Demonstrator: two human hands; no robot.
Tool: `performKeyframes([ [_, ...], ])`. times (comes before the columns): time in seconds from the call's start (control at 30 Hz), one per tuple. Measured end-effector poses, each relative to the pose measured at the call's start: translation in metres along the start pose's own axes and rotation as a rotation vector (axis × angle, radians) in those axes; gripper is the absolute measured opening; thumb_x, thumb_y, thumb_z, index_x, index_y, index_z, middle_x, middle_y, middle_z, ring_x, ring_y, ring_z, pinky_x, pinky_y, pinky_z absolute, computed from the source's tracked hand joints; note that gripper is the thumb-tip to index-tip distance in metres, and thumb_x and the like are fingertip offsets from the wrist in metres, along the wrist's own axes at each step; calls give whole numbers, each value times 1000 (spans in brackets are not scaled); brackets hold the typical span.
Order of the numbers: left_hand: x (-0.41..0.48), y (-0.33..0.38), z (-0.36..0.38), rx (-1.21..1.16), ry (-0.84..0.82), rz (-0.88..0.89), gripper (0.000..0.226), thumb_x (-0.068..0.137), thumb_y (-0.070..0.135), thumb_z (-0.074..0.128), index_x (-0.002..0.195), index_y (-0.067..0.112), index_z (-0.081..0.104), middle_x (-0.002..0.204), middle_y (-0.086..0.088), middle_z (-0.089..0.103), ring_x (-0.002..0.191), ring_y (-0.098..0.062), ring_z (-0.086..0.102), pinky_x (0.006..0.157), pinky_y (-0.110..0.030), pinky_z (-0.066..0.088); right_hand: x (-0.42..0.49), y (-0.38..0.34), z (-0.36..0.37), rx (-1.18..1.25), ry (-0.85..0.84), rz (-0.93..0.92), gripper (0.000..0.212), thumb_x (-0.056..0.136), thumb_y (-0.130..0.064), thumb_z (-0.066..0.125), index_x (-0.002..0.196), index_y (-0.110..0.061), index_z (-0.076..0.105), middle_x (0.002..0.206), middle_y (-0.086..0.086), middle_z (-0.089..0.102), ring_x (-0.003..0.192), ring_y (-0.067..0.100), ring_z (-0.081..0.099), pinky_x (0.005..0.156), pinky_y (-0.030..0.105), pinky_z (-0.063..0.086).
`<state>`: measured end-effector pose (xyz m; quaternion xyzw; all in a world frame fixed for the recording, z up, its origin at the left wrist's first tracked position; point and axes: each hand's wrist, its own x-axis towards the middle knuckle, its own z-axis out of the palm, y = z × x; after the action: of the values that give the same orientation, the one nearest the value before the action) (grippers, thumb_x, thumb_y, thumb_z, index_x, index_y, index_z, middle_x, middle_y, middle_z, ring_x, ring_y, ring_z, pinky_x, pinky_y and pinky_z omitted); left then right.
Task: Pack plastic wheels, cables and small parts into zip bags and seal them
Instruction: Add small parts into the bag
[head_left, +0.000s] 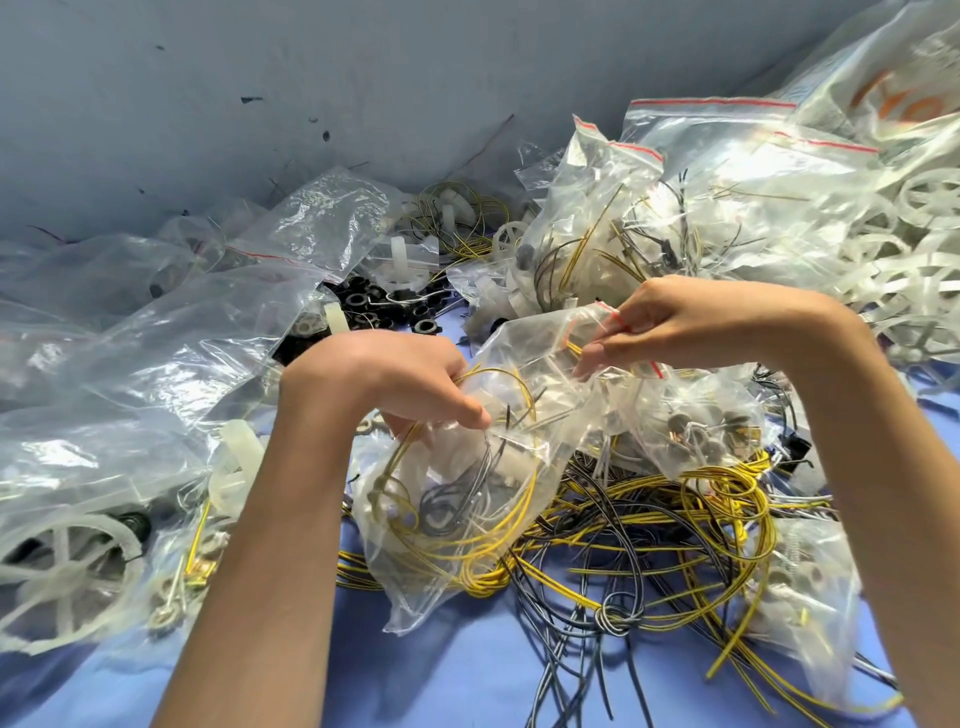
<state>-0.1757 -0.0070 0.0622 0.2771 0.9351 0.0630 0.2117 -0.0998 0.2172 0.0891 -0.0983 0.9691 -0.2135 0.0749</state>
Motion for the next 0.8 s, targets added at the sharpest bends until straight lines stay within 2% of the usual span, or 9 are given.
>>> performKeyframes([
  [0.07,1,1,0,-6,-3,8,32,83,47,63,73,18,52,48,11,58,43,-2,57,41,-12,37,0,1,0,-14,-9,-9,83,56,-75,42,98,-10,73,52,-8,39,42,4,32,40,15,23],
  [0.2,-1,-2,-1,30,-4,16,36,83,52,62,75,19,50,60,7,57,48,-8,57,47,-17,39,0,2,0,-36,-16,-6,87,54,-77,40,100,-10,72,57,-4,43,44,3,32,40,15,24],
  [0.33,-2,-4,-2,13,-5,21,37,83,51,63,74,19,48,61,7,55,47,-6,55,47,-17,40,1,2,0,-49,-23,-5,94,51,-80,38,102,-8,70,60,-2,42,48,6,33,42,18,23],
  [0.57,-5,-2,-2,0,2,23,34,85,47,63,72,18,49,54,10,55,39,-2,53,38,-11,34,0,2,1,-56,-15,7,73,64,-70,44,88,-6,69,57,-3,42,47,7,32,41,18,23],
  [0.67,-6,-2,-3,-6,-8,18,27,86,41,62,73,20,51,58,9,59,44,-3,56,42,-12,36,1,2,2,-54,-18,13,64,66,-70,45,73,-8,62,58,-2,43,48,9,33,44,21,24],
  [0.8,-8,-2,-4,-36,-32,14,20,88,31,60,76,16,61,50,10,59,42,-3,56,41,-12,38,1,1,3,-34,-15,-5,53,78,-61,51,73,-10,64,55,-7,40,47,8,31,43,20,23],
])
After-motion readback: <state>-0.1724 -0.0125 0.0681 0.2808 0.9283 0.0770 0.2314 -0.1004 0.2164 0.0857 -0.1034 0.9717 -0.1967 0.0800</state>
